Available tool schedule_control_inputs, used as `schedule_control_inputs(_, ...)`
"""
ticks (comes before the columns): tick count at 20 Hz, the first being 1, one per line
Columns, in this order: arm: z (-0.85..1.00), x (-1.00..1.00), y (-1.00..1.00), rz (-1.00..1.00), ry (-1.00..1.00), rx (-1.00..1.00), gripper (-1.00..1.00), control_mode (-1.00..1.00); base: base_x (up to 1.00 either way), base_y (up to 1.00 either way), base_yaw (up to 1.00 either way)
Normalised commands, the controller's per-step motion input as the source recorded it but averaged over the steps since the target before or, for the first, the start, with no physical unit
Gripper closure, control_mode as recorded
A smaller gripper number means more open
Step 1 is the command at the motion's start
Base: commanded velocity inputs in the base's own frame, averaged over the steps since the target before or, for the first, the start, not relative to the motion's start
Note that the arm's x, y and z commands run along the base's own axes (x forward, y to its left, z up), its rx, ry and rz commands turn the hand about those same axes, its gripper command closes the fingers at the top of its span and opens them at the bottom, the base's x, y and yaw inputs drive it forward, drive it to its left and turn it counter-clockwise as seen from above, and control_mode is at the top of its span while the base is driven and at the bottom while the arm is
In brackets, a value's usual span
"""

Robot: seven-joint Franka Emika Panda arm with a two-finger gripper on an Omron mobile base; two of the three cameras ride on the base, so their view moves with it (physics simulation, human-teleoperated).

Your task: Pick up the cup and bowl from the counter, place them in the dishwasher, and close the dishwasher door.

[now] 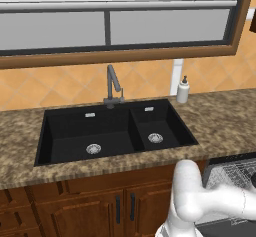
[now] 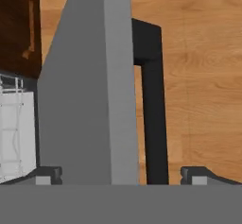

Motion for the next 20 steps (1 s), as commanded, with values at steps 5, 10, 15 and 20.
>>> schedule_control_inputs(5, -0.24, -1.0, -0.38, 0.0, 0.12, 1.0, -1.0, -1.0, 0.0, 0.0, 0.0)
schedule_control_inputs(10, -0.15, -1.0, -0.27, -0.01, -0.13, 1.0, -1.0, -1.0, 0.0, 0.0, 0.0)
schedule_control_inputs(15, -0.36, -0.26, -0.18, -0.12, -0.46, 1.0, -1.0, -1.0, 0.0, 0.0, 0.0)
schedule_control_inputs(20, -0.64, 0.51, 0.01, -0.07, -0.34, 0.86, -1.0, -1.0, 0.0, 0.0, 0.0)
